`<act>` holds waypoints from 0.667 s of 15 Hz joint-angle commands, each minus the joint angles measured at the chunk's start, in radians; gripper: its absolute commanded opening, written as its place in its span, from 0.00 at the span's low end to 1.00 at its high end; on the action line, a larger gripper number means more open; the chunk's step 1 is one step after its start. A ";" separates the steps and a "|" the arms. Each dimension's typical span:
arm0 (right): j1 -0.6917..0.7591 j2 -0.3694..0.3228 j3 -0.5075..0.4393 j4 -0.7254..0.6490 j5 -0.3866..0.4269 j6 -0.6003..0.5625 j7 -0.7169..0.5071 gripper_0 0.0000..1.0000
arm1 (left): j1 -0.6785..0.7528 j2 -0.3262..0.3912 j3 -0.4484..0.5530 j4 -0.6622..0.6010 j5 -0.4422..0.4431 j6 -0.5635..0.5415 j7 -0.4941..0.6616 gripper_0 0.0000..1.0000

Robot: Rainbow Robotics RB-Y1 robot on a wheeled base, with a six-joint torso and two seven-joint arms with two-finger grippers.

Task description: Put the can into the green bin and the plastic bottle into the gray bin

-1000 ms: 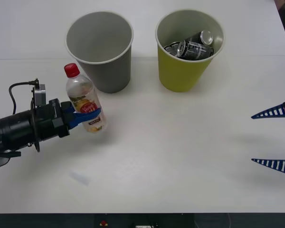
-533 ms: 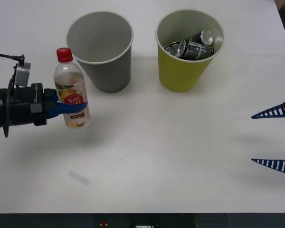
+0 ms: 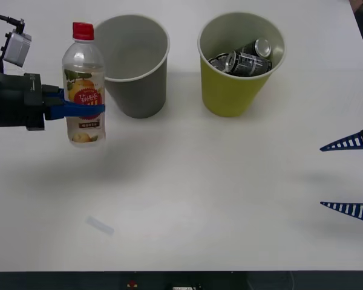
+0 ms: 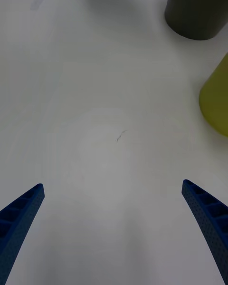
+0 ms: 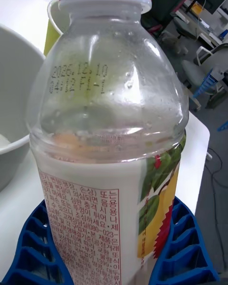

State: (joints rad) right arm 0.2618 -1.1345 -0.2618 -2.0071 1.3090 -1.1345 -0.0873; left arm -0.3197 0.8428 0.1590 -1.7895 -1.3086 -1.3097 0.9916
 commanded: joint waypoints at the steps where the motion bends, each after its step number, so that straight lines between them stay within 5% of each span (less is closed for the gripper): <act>1: 0.000 0.000 0.000 0.000 0.000 0.000 0.000 1.00 | -0.102 0.025 0.022 -0.002 -0.063 -0.074 0.153 0.00; 7: 0.000 0.000 0.000 0.000 0.000 0.000 0.000 1.00 | -0.295 0.032 0.005 -0.002 -0.281 -0.129 0.406 0.00; 10: 0.000 0.000 0.000 0.000 0.000 0.000 0.000 1.00 | -0.377 0.021 -0.022 -0.001 -0.420 -0.163 0.415 0.00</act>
State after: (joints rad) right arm 0.2618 -1.1345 -0.2618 -2.0071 1.3090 -1.1345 -0.0873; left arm -0.6768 0.8644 0.1482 -1.7916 -1.6948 -1.4689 1.4045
